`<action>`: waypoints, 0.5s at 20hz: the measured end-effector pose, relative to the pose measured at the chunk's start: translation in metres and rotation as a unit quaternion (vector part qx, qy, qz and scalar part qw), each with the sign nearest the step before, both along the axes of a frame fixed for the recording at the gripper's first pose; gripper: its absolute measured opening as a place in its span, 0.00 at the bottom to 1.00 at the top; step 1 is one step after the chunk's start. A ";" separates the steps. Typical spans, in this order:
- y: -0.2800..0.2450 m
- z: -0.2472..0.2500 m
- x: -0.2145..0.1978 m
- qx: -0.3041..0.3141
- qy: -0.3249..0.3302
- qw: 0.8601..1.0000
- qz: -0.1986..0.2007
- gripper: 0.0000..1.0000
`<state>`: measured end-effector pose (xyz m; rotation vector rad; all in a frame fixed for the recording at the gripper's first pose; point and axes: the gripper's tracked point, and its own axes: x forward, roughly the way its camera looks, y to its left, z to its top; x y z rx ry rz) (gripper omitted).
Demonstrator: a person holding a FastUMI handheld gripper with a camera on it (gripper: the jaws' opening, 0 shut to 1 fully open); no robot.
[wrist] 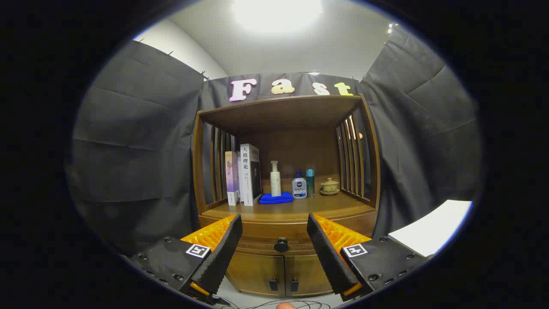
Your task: Pull open the drawer, take out the items inside it, and place them on the countertop above the cabinet.
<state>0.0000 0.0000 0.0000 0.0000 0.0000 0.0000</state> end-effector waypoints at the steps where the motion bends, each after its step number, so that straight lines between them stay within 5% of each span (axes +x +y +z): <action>1: 0.000 0.000 0.000 0.000 0.000 1.000 0.001 0.97; 10: 0.001 0.001 0.002 0.001 0.001 1.000 0.009 0.97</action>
